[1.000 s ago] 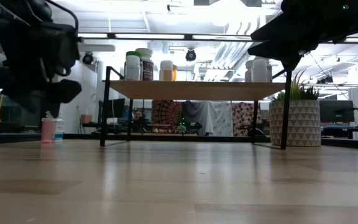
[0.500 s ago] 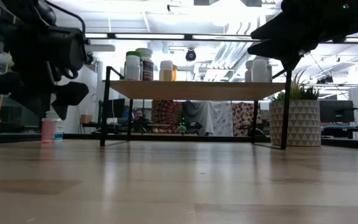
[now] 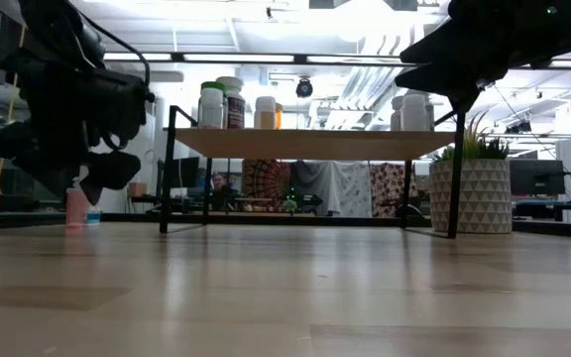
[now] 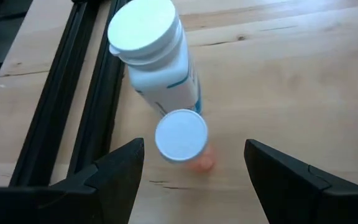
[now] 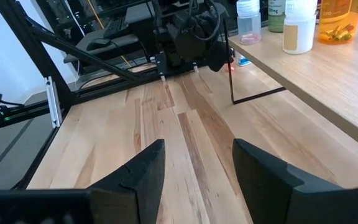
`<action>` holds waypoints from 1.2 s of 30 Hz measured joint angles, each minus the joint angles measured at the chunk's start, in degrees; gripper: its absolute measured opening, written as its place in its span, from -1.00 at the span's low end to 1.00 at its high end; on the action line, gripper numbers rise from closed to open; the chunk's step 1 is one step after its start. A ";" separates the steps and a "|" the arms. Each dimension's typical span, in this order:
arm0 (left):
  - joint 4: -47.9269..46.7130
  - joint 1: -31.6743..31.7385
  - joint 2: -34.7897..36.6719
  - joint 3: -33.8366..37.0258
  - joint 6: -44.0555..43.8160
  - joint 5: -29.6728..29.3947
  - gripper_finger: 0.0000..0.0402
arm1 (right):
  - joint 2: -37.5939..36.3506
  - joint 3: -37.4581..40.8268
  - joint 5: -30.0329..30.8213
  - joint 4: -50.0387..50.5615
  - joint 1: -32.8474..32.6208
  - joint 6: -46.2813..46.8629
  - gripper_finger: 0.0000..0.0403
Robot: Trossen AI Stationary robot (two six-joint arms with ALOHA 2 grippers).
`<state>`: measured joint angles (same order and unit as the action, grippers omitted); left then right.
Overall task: Pick and place medicine bottles onto shelf by color
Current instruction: Put the pink pill bottle on the shelf
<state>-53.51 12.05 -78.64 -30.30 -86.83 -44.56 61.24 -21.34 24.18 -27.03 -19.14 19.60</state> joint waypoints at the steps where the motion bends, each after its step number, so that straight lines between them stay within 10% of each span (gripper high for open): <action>1: 0.20 -0.02 -0.26 0.00 0.00 -0.08 0.34 | 0.00 0.00 0.00 0.02 0.00 0.03 -0.11; 36: 8.54 -0.02 -2.09 0.02 3.25 0.31 0.13 | 0.00 0.00 0.22 0.04 -0.01 -0.08 -0.11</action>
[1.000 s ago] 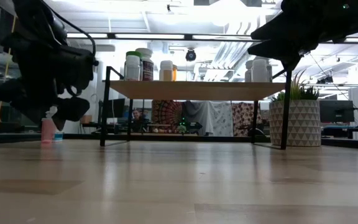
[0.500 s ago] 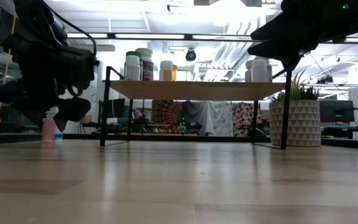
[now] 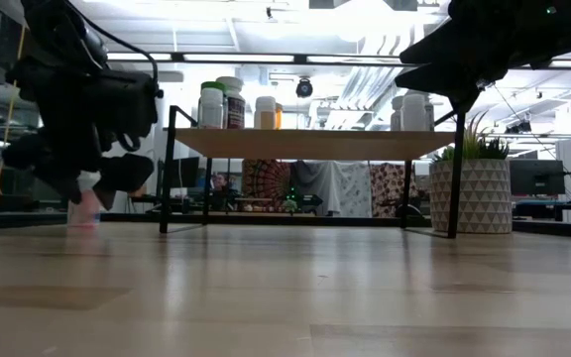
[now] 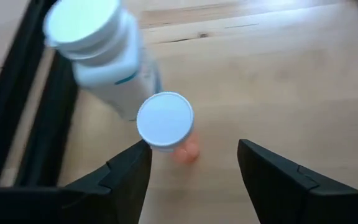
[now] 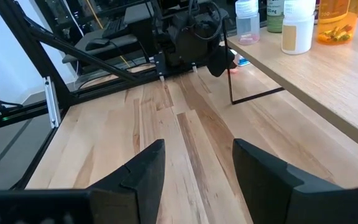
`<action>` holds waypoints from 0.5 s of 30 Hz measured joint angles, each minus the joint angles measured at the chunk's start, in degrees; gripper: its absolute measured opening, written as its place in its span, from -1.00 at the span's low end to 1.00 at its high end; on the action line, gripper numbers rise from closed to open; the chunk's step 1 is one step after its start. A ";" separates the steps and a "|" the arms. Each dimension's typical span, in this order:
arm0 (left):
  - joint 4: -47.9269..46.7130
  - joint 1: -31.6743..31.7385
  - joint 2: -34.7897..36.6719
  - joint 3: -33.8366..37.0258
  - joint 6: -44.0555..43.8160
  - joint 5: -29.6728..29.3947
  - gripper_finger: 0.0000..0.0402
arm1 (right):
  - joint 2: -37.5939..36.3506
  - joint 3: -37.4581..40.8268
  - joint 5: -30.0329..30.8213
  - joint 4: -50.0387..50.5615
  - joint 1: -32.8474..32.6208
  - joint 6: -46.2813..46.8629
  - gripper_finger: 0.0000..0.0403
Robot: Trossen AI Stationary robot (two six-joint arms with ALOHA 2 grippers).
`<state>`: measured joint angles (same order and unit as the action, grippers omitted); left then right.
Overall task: Pick and place medicine bottles onto shelf by color
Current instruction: Put the pink pill bottle on the shelf
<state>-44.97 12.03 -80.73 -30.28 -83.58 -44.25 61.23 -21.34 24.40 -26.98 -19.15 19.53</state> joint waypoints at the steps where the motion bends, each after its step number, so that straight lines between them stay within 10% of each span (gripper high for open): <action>1: 1.09 0.00 0.00 0.00 0.56 -0.18 0.11 | 0.01 0.00 0.00 0.00 0.00 0.00 -0.11; 15: 9.31 -0.02 0.00 0.00 4.77 -5.52 0.05 | 0.00 0.00 -0.03 0.23 0.01 -0.02 -0.11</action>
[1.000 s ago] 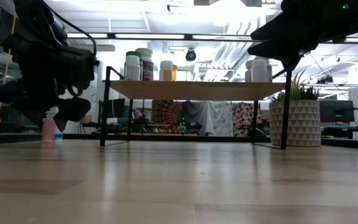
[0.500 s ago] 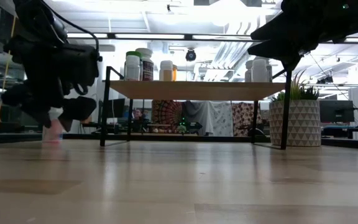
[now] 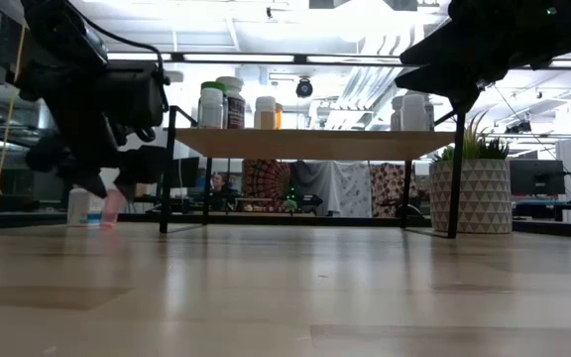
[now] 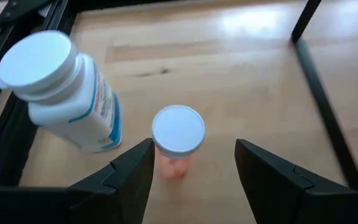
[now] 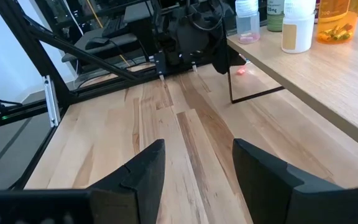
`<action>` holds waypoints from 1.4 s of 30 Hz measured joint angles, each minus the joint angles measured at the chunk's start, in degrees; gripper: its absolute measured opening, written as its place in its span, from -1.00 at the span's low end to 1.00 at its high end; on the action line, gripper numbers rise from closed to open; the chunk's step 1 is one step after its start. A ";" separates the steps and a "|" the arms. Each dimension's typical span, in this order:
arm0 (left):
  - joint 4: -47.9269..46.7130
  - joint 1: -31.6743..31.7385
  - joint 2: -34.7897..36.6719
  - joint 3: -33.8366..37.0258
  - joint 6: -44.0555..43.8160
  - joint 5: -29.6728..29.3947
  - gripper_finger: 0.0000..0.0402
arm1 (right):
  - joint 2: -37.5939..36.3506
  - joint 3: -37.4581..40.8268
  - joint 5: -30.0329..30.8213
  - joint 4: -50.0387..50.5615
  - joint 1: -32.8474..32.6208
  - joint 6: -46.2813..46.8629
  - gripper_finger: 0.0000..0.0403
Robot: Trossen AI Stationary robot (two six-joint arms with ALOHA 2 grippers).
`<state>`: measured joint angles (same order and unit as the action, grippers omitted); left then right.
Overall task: Pick and place medicine bottles onto shelf by color
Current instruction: Put the pink pill bottle on the shelf
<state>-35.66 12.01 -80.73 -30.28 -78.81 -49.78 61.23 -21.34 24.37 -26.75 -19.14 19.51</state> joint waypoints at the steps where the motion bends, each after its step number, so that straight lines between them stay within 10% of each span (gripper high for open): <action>1: 0.50 0.00 0.00 0.00 -0.02 -0.68 0.05 | 0.02 0.00 -0.01 -0.01 0.00 0.00 -0.11; 42: -1.76 3.47 0.00 0.00 1.48 -3.43 0.05 | 0.02 0.00 -0.10 -0.01 0.00 0.13 -0.11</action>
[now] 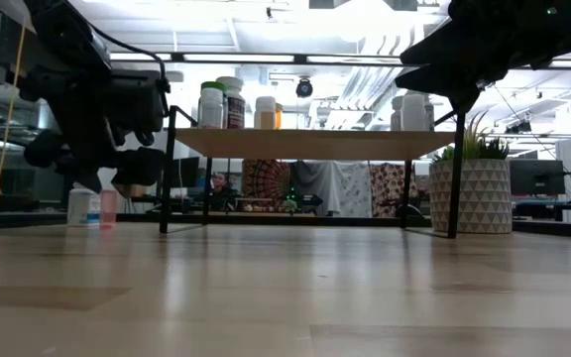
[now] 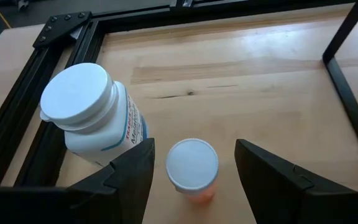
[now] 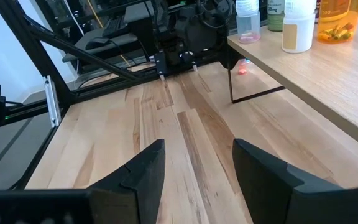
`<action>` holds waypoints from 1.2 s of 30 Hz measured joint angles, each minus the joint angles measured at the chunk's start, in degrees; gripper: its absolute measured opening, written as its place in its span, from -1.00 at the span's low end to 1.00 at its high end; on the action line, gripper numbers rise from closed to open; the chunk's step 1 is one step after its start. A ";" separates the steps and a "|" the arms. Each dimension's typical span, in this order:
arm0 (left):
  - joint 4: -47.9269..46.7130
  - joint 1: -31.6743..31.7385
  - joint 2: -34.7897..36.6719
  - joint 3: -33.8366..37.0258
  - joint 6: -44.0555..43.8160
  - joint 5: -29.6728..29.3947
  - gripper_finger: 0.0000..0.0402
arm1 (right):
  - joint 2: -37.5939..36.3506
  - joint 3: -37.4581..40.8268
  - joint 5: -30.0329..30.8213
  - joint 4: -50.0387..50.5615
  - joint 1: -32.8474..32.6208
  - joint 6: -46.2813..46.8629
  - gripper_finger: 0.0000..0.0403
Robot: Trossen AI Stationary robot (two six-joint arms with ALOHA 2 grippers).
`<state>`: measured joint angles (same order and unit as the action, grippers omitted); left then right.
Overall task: Pick and place medicine bottles onto shelf by color
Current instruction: Put the pink pill bottle on the shelf
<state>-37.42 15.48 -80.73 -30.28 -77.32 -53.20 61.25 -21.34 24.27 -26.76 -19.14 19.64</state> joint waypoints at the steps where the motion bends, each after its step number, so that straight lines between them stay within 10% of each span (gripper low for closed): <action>1: -0.01 0.18 0.00 0.00 0.07 0.23 0.05 | -0.02 0.00 0.00 0.00 -0.01 -0.02 -0.11; 36: -0.01 0.35 -0.02 0.00 -0.47 2.05 0.05 | -0.01 0.00 0.03 0.01 -0.01 -0.13 -0.11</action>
<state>-37.43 15.84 -80.75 -30.28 -77.79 -51.16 61.24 -21.34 24.30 -26.76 -19.14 19.51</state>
